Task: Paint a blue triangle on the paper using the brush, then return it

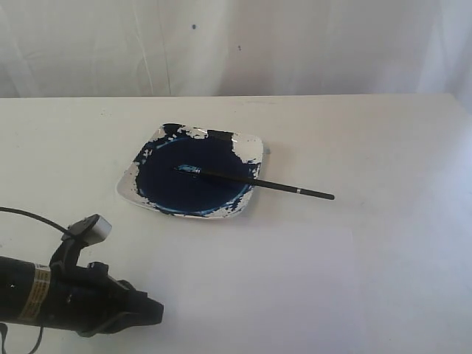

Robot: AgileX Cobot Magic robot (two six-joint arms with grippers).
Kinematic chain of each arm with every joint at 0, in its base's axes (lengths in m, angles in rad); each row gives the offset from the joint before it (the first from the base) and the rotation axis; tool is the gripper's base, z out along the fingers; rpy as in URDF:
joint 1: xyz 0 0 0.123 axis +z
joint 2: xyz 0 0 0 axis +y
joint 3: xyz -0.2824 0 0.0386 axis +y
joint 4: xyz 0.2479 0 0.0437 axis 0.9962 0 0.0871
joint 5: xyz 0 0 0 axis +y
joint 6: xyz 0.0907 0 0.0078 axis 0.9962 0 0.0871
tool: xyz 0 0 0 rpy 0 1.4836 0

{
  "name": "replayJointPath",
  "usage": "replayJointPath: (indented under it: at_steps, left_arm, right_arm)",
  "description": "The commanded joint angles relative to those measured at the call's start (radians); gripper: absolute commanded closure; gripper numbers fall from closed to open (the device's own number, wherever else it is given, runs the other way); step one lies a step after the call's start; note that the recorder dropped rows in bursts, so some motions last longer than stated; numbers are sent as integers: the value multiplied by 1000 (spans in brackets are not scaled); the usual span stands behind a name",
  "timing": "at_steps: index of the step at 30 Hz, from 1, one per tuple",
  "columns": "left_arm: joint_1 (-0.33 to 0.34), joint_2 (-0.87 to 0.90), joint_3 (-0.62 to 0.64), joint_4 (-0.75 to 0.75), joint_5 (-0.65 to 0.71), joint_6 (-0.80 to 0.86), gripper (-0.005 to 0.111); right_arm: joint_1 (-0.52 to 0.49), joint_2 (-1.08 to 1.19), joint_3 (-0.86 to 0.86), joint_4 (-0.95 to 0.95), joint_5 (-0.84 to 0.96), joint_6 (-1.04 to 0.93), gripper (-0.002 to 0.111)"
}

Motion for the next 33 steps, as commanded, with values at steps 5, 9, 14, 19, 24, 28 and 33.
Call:
replayJointPath:
  at_steps: [5,9,14,19,24,28,33]
  left_arm:
    - [-8,0,4,19,14,105,107]
    - [-8,0,4,48,40,118,107]
    - [-8,0,4,71,68,133,107]
    - [-8,0,4,71,70,150,107]
    - [-8,0,4,71,80,152,107]
    - [-8,0,4,71,91,152,107]
    - [-8,0,4,71,120,152,107]
  right_arm:
    - [-1,1,-2,0,-12,0,108]
    - [-1,1,-2,0,-12,0,108]
    - [-1,1,-2,0,-12,0,108]
    - [-1,1,-2,0,-12,0,108]
    - [-1,1,-2,0,-12,0,108]
    - [-1,1,-2,0,-12,0,108]
    - [-1,1,-2,0,-12,0,108]
